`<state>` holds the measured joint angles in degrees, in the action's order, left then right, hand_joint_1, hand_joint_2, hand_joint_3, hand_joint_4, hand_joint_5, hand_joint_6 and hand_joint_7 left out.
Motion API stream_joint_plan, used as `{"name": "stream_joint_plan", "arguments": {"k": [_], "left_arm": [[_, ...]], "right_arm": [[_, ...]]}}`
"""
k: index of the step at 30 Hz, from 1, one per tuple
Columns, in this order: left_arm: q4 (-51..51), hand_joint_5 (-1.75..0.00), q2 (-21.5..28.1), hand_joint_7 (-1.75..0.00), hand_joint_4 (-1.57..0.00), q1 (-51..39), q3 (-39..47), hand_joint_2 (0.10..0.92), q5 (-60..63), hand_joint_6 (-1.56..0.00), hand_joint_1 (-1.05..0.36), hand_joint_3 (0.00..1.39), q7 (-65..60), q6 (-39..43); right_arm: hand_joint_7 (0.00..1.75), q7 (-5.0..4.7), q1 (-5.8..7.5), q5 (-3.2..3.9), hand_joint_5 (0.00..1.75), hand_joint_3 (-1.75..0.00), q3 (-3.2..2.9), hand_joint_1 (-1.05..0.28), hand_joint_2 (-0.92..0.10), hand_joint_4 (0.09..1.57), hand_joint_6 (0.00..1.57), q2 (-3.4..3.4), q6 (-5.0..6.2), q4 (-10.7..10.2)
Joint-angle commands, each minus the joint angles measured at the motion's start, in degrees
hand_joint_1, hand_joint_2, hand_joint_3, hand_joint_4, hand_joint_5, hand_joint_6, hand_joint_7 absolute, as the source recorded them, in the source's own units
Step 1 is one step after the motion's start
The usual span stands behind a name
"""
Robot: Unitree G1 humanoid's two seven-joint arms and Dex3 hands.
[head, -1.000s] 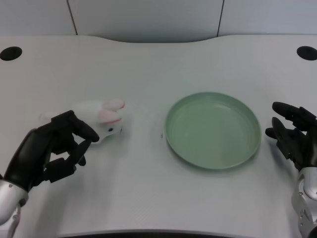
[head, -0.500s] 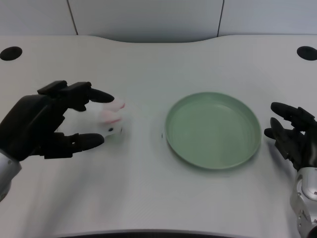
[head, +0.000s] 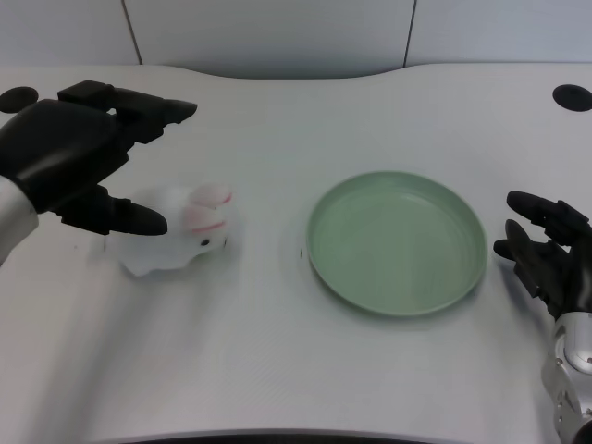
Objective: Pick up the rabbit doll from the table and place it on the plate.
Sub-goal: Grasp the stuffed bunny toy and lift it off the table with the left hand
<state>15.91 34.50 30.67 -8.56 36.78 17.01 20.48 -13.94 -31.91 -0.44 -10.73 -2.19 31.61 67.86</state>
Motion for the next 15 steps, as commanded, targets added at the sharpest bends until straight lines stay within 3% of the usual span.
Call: {"name": "stream_joint_plan", "arguments": {"k": [1, 6, 10, 13, 15], "left_arm": [[4.7, -0.09, 0.9, -0.11, 0.00, 4.1, -3.6, 0.921, 2.3, -0.02, -1.00, 0.17, 3.8, -3.3], [16.3, -0.08, -1.7, -0.10, -0.01, 10.4, -8.2, 0.913, 2.5, -0.04, -1.03, 0.05, 3.9, -4.4], [24.5, -0.09, -3.6, -0.09, -0.02, 14.3, -10.9, 0.913, 2.3, -0.05, -1.04, 0.02, 3.1, -4.2], [32.6, -0.06, -6.4, -0.08, 0.00, 18.3, -13.3, 0.916, 2.7, -0.03, -1.05, 0.01, 2.8, -5.6], [38.2, -0.05, -8.2, -0.07, 0.00, 20.4, -14.5, 0.912, 2.7, -0.02, -1.05, 0.01, 2.1, -6.3]], "right_arm": [[0.44, -0.44, -0.04, 0.30, 0.92, -0.18, -0.24, -0.33, -0.92, 0.70, 0.77, -0.47, -0.37, 0.0], [0.44, -0.53, 0.31, 0.19, 0.90, -0.20, -0.10, -0.32, -0.92, 0.68, 0.76, -0.46, 0.04, -0.3], [0.44, -0.04, 0.52, 0.40, 0.89, -0.20, -0.19, -0.31, -0.92, 0.67, 0.77, -0.47, 0.57, -0.4], [0.44, -0.02, 0.48, 0.54, 0.88, -0.20, -0.28, -0.33, -0.92, 0.68, 0.78, -0.53, 0.01, -0.5], [0.44, -0.58, 0.62, 0.12, 0.88, -0.20, 0.00, -0.32, -0.92, 0.69, 0.77, -0.50, 0.19, -0.9]]}}
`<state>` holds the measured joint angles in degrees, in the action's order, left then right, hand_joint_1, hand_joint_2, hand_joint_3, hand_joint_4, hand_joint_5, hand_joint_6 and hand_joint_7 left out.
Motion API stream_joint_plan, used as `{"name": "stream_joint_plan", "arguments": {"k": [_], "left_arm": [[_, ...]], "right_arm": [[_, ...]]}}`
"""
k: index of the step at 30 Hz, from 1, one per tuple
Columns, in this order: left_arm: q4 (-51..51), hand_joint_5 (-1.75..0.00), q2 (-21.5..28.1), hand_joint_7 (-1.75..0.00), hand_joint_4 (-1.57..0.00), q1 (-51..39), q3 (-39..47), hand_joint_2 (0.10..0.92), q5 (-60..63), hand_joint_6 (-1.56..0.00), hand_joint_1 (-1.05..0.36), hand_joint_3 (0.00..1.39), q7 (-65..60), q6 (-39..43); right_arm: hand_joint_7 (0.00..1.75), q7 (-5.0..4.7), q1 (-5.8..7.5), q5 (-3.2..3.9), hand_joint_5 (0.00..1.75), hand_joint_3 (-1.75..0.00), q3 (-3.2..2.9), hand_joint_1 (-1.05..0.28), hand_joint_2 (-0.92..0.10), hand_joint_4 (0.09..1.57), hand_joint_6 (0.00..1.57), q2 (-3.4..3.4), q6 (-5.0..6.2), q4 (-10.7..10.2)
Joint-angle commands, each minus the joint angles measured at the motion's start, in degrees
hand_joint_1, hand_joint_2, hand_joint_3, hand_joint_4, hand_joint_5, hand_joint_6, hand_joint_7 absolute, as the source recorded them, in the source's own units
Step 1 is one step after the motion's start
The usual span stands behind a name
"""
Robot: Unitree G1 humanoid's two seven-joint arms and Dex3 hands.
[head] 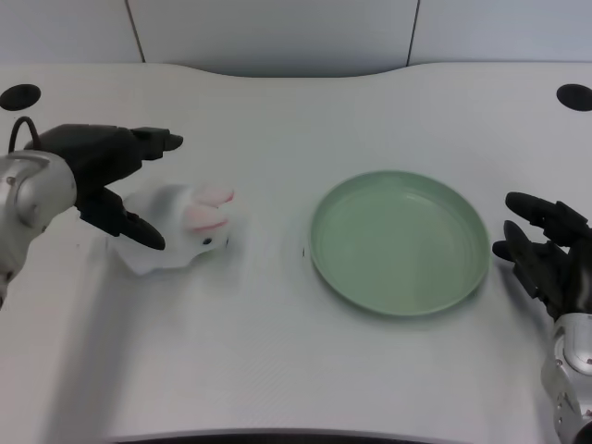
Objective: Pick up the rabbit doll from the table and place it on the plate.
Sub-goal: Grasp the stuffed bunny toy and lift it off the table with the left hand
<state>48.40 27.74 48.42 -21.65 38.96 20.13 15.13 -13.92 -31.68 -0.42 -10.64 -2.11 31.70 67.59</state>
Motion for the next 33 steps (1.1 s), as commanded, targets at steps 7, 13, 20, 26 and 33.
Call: {"name": "stream_joint_plan", "arguments": {"k": [7, 13, 20, 26, 33], "left_arm": [[18.5, -0.05, -5.8, -0.07, -0.01, 6.8, -4.5, 0.901, 0.6, -0.01, -1.05, 0.00, -4.9, -1.4], [23.7, -0.06, -8.5, -0.08, -0.03, 7.6, -5.8, 0.857, 0.7, -0.03, -1.05, 0.00, -7.3, -2.5], [26.0, -0.05, -10.4, -0.07, -0.02, 7.0, -7.5, 0.820, 1.7, -0.03, -1.05, 0.00, -10.8, -3.5], [26.6, -0.11, -11.0, -0.10, -0.11, 6.8, -9.2, 0.808, 2.8, -0.10, -0.97, 0.00, -18.7, -2.9], [27.5, -0.43, -11.8, -0.40, -0.29, 6.6, -8.2, 0.756, 1.8, -0.48, -0.50, 0.00, -25.8, -3.6]], "right_arm": [[0.43, 0.97, 0.78, 0.14, 0.86, -0.24, -0.06, -0.32, -0.92, 0.67, 0.74, -1.02, 0.69, -0.7], [0.45, 0.35, 0.64, 0.21, 0.87, -0.21, -0.48, -0.33, -0.92, 0.69, 0.76, -1.16, -0.05, -0.3], [0.44, 0.81, 1.03, 0.62, 0.84, -0.21, -0.63, -0.29, -0.92, 0.68, 0.77, -1.02, 0.37, -0.8], [0.43, 1.88, 1.29, 1.40, 0.83, -0.21, -1.12, -0.29, -0.92, 0.68, 0.77, -1.01, 1.24, -0.4], [0.41, 2.61, 1.31, 2.24, 0.81, -0.19, -1.75, -0.28, -0.92, 0.70, 0.77, -0.91, 0.82, -0.4]]}}
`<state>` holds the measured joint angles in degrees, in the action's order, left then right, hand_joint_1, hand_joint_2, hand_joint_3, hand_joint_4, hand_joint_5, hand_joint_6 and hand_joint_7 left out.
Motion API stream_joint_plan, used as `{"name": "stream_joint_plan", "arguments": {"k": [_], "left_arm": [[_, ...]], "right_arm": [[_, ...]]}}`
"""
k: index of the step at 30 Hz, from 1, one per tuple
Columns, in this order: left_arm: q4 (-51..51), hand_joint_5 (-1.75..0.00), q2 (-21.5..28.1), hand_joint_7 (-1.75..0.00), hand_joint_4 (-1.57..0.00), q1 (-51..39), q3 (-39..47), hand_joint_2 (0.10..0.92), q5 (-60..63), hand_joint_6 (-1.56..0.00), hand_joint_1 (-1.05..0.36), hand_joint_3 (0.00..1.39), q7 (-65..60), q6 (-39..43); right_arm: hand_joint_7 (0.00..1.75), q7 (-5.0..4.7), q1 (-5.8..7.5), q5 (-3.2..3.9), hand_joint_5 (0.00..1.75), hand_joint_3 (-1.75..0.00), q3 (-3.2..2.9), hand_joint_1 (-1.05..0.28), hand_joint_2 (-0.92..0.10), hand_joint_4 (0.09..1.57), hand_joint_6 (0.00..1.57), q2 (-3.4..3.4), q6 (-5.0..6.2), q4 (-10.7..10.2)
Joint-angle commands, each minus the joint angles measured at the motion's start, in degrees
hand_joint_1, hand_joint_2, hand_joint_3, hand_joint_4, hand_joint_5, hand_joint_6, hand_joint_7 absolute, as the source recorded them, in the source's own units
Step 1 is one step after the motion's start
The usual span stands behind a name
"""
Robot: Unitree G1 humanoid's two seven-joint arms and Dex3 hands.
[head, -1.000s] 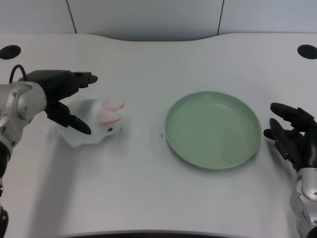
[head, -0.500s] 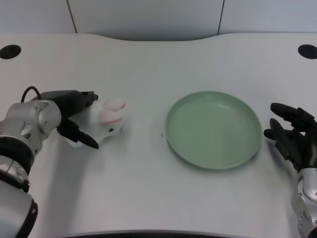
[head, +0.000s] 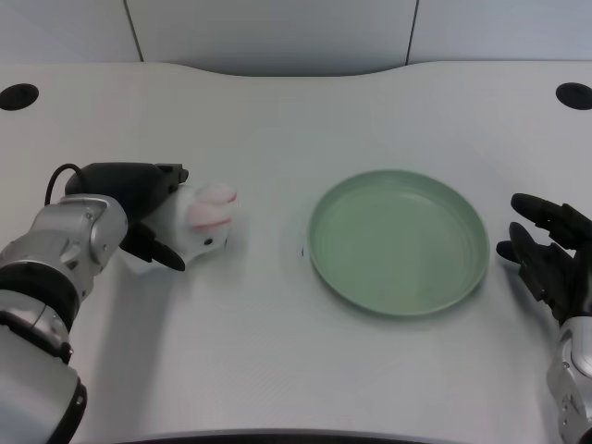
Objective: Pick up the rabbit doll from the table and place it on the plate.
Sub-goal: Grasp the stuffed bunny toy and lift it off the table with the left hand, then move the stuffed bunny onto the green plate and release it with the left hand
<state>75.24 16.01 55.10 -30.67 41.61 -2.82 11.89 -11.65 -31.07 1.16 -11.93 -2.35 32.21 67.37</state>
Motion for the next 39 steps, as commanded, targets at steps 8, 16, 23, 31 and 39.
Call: {"name": "stream_joint_plan", "arguments": {"k": [8, 16, 23, 31, 39], "left_arm": [[1.2, -1.35, 1.0, -1.64, -0.58, 0.4, 2.9, 0.801, -3.7, -0.44, -0.29, 0.01, 0.6, 1.7], [1.5, -1.55, 1.3, -1.63, -0.68, 0.5, 1.7, 0.786, -2.9, -0.69, -0.30, 0.01, 0.6, 0.3], [1.1, -1.56, 1.1, -1.68, -0.73, 0.5, 3.1, 0.835, -4.3, -0.70, -0.23, 0.06, -0.9, 0.1], [-2.4, -1.51, 1.9, -1.56, -0.66, 2.7, 8.0, 0.798, -8.8, -0.60, -0.25, 0.16, -2.2, 6.7], [-6.5, -1.69, -1.4, -1.74, -0.70, 7.5, 7.8, 0.603, -8.9, -0.70, -0.20, 0.50, -1.0, 8.4]], "right_arm": [[0.41, -0.85, 1.42, -0.23, 0.79, -0.22, -0.11, -0.28, -0.92, 0.70, 0.78, -0.53, 1.00, -1.0], [0.40, -0.90, 1.57, 0.00, 0.76, -0.23, -0.35, -0.27, -0.92, 0.72, 0.79, -0.49, 1.85, -0.2], [0.39, -0.31, 1.90, -0.14, 0.75, -0.23, -0.03, -0.28, -0.92, 0.71, 0.78, -0.37, 2.95, -0.4], [0.38, -0.70, 1.68, -0.34, 0.76, -0.24, 0.43, -0.27, -0.92, 0.72, 0.78, -0.04, 1.86, -0.9], [0.37, 0.07, 1.25, -0.12, 0.77, -0.22, 0.60, -0.30, -0.92, 0.71, 0.79, -0.85, 1.03, -0.4]]}}
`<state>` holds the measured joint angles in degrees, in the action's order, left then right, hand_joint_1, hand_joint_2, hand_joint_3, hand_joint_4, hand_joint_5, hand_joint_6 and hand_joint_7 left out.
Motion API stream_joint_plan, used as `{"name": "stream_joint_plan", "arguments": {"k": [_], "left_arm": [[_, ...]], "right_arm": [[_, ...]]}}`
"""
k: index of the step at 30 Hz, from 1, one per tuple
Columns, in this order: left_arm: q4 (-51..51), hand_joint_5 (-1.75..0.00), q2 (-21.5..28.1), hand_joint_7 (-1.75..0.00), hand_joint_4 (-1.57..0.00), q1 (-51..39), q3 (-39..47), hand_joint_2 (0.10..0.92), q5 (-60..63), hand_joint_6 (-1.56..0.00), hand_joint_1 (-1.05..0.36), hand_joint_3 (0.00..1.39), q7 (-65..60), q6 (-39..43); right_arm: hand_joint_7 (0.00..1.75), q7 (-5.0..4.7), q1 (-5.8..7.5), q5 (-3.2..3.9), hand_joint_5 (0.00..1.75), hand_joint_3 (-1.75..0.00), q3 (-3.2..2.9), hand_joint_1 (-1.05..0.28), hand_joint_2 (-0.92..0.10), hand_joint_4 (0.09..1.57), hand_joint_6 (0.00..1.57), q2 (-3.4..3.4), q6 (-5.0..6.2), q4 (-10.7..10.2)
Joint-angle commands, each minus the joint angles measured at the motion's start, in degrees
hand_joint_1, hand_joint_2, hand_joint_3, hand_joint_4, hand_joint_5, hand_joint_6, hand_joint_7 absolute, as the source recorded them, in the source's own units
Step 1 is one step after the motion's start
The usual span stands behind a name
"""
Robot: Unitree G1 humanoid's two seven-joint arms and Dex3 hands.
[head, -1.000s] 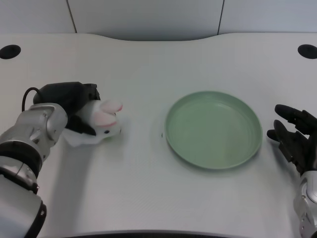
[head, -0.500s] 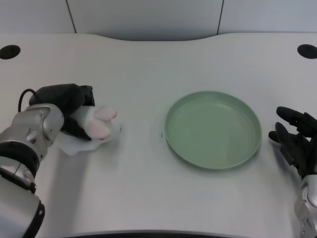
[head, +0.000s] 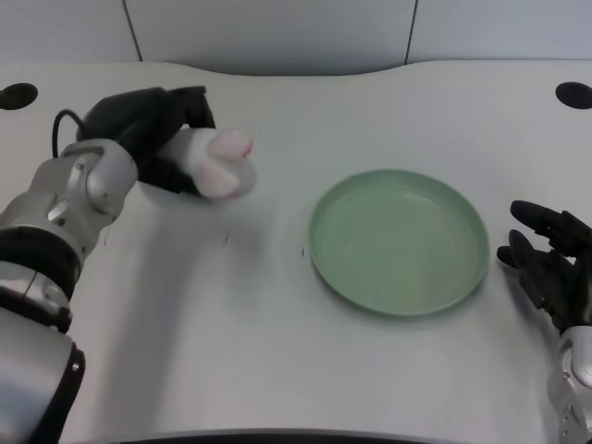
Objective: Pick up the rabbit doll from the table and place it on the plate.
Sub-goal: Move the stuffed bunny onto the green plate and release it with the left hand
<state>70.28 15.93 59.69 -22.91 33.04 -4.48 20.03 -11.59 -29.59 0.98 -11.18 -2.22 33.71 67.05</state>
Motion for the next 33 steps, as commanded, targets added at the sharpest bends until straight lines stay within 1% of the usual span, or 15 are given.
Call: {"name": "stream_joint_plan", "arguments": {"k": [1, 2, 5, 8, 9, 11, 16, 18, 22, 24, 27, 29, 30, 31, 33], "left_arm": [[-1.9, -1.72, -2.0, -1.74, -0.71, 3.3, -0.1, 0.530, -0.3, -0.71, -0.19, 0.66, 0.8, 0.2], [-2.1, -1.73, -2.7, -1.75, -0.75, 3.7, -0.3, 0.488, -0.3, -0.71, -0.19, 0.76, 0.9, 0.0], [-2.4, -1.71, -6.2, -1.71, -0.74, 5.4, -2.1, 0.431, 1.2, -0.70, -0.19, 0.89, 0.3, -0.7], [-2.2, -1.39, -8.1, -1.38, -0.75, 6.5, -3.5, 0.468, 2.3, -0.71, -0.21, 0.82, -0.1, -0.9], [-1.8, -1.35, -9.0, -1.33, -0.75, 6.9, -4.2, 0.477, 2.8, -0.71, -0.22, 0.81, -0.3, -0.7], [-1.2, -1.66, -10.2, -1.66, -0.69, 7.3, -4.8, 0.411, 3.4, -0.64, -0.18, 0.96, -0.7, -0.4], [0.5, -1.74, -13.1, -1.74, -0.73, 8.3, -5.5, 0.352, 3.5, -0.69, -0.16, 1.09, -0.4, -0.7], [1.5, -1.75, -16.1, -1.75, -0.73, 8.2, -6.2, 0.353, 3.6, -0.70, -0.19, 1.10, -0.6, -0.8], [3.1, -1.66, -20.1, -1.75, -0.70, 7.7, -8.0, 0.397, 4.7, -0.65, -0.22, 0.99, -0.5, -1.8], [3.7, -1.73, -21.2, -1.75, -0.69, 7.2, -8.5, 0.413, 5.1, -0.66, -0.24, 0.94, -0.7, -2.1], [4.4, -1.74, -22.0, -1.75, -0.69, 6.7, -8.7, 0.450, 5.0, -0.65, -0.23, 0.91, -0.5, -2.3], [4.7, -1.75, -22.5, -1.75, -0.68, 6.0, -8.9, 0.458, 5.1, -0.65, -0.23, 0.91, -0.7, -2.1], [4.9, -1.54, -22.8, -1.64, -0.73, 5.4, -9.2, 0.506, 5.3, -0.67, -0.27, 0.81, -1.0, -2.0], [5.0, -1.42, -23.0, -1.58, -0.76, 4.9, -9.4, 0.558, 5.4, -0.68, -0.29, 0.71, -1.3, -1.8], [5.1, -1.32, -23.1, -1.53, -0.78, 4.4, -9.7, 0.614, 5.6, -0.69, -0.30, 0.61, -1.8, -1.6]], "right_arm": [[0.37, 0.18, -0.30, 0.17, 0.77, -0.22, -0.21, -0.30, -0.92, 0.71, 0.79, -1.02, -0.43, 0.0], [0.37, 0.37, -0.35, 0.29, 0.76, -0.22, -0.27, -0.30, -0.92, 0.71, 0.79, -1.02, -0.43, 0.0], [0.37, 0.13, -0.47, -0.14, 0.77, -0.22, 0.12, -0.30, -0.92, 0.71, 0.80, -0.99, -0.76, -0.3], [0.37, -0.49, -0.58, -0.50, 0.79, -0.23, 0.61, -0.33, -0.92, 0.72, 0.79, -0.86, -1.96, -0.9], [0.37, 0.05, -0.66, 0.08, 0.79, -0.22, 0.33, -0.33, -0.92, 0.71, 0.79, -0.64, -1.74, -0.9], [0.37, 0.76, -0.74, 0.83, 0.82, -0.19, -0.05, -0.32, -0.92, 0.72, 0.80, -0.39, -1.39, -0.7], [0.38, 0.65, -1.00, 0.72, 0.83, -0.18, -0.11, -0.29, -0.92, 0.70, 0.81, -0.45, -1.54, 0.1], [0.37, 0.88, -0.83, 0.34, 0.83, -0.19, 0.22, -0.29, -0.92, 0.70, 0.80, -0.48, -1.13, 0.2], [0.36, 1.14, -1.01, 0.60, 0.83, -0.20, 0.04, -0.27, -0.92, 0.69, 0.80, -0.30, -1.28, 0.6], [0.36, 1.07, -1.14, 0.59, 0.83, -0.20, -0.01, -0.28, -0.92, 0.70, 0.81, -0.29, -1.36, 0.9], [0.35, 2.30, -1.06, 0.96, 0.84, -0.18, -0.31, -0.28, -0.92, 0.73, 0.81, -0.43, -0.32, 1.3], [0.35, 2.23, -1.11, 0.84, 0.84, -0.18, -0.33, -0.28, -0.92, 0.73, 0.81, -0.37, -0.49, 1.3], [0.34, 1.94, -1.07, 0.49, 0.83, -0.20, -0.14, -0.27, -0.92, 0.71, 0.81, -0.36, -0.41, 1.2], [0.34, 1.73, -1.04, 0.23, 0.83, -0.20, -0.01, -0.27, -0.92, 0.70, 0.81, -0.35, -0.33, 1.1], [0.34, 1.41, -1.06, 0.03, 0.83, -0.21, 0.13, -0.27, -0.92, 0.70, 0.81, -0.29, -0.57, 0.9]]}}
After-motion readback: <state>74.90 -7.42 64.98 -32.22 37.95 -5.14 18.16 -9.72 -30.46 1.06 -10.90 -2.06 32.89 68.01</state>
